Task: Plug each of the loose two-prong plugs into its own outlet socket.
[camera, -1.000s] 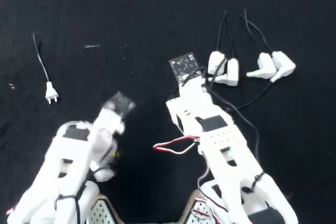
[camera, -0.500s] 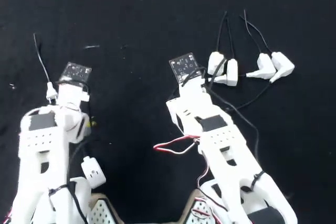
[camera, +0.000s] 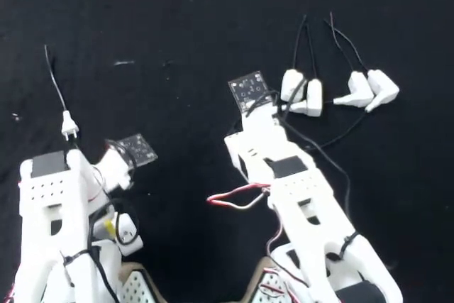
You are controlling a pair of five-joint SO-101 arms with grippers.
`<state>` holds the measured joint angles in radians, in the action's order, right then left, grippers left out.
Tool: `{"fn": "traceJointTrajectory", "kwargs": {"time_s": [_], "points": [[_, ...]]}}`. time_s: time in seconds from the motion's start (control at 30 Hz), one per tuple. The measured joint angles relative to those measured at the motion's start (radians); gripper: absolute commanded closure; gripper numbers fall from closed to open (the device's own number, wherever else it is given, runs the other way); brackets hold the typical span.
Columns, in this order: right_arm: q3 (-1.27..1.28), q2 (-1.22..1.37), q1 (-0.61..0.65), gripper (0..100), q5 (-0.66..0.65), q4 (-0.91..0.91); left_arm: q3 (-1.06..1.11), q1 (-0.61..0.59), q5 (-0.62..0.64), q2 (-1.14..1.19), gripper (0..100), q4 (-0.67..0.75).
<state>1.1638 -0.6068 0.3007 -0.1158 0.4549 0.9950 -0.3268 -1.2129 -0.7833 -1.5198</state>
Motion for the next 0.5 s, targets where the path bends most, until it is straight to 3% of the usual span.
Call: {"fn": "traceJointTrajectory", "kwargs": {"time_s": [0.33, 0.5], "points": [[0.000, 0.000, 0.000, 75.4, 0.000, 0.000, 0.150, -0.051, -0.029, -0.002, 77, 0.183], [0.000, 0.000, 0.000, 75.4, 0.000, 0.000, 0.172, -0.057, -0.031, -0.014, 77, 0.199]]}}
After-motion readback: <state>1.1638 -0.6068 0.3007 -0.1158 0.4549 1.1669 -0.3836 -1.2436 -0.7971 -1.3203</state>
